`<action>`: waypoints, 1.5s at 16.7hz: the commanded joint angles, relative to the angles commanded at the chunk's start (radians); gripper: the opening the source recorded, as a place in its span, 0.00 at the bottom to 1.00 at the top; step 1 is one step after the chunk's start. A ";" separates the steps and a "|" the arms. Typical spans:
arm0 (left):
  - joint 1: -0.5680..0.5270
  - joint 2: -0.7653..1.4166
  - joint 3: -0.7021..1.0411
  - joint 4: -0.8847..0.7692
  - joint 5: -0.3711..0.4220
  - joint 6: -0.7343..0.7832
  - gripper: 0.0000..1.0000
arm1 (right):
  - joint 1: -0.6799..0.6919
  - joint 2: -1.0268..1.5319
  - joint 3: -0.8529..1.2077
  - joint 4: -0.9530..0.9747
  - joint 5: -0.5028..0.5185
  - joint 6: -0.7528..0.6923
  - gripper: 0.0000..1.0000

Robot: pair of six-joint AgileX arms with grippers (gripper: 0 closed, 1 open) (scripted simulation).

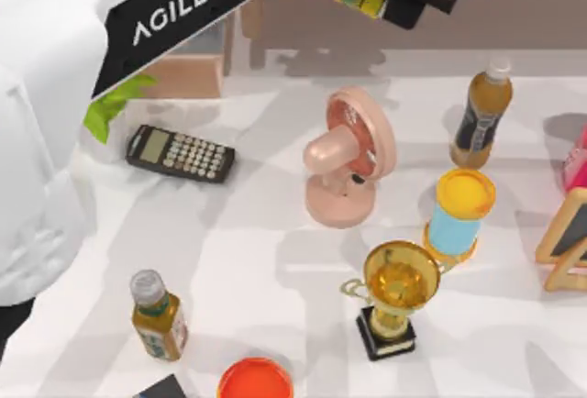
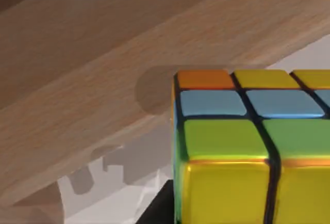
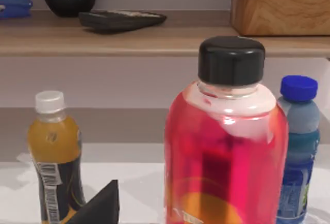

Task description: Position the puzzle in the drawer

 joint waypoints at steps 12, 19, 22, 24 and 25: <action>0.668 0.138 0.492 -0.907 0.209 0.203 0.00 | 0.000 0.000 0.000 0.000 0.000 0.000 1.00; 0.994 0.426 0.707 -0.972 0.273 0.335 0.00 | 0.000 0.000 0.000 0.000 0.000 0.000 1.00; 1.030 0.529 0.738 -0.963 0.301 0.368 0.00 | 0.000 0.000 0.000 0.000 0.000 0.000 1.00; 1.033 0.560 0.743 -0.959 0.311 0.377 0.00 | 0.000 0.000 0.000 0.000 0.000 0.000 1.00; 1.033 0.560 0.743 -0.959 0.311 0.377 0.00 | 0.000 0.000 0.000 0.000 0.000 0.000 1.00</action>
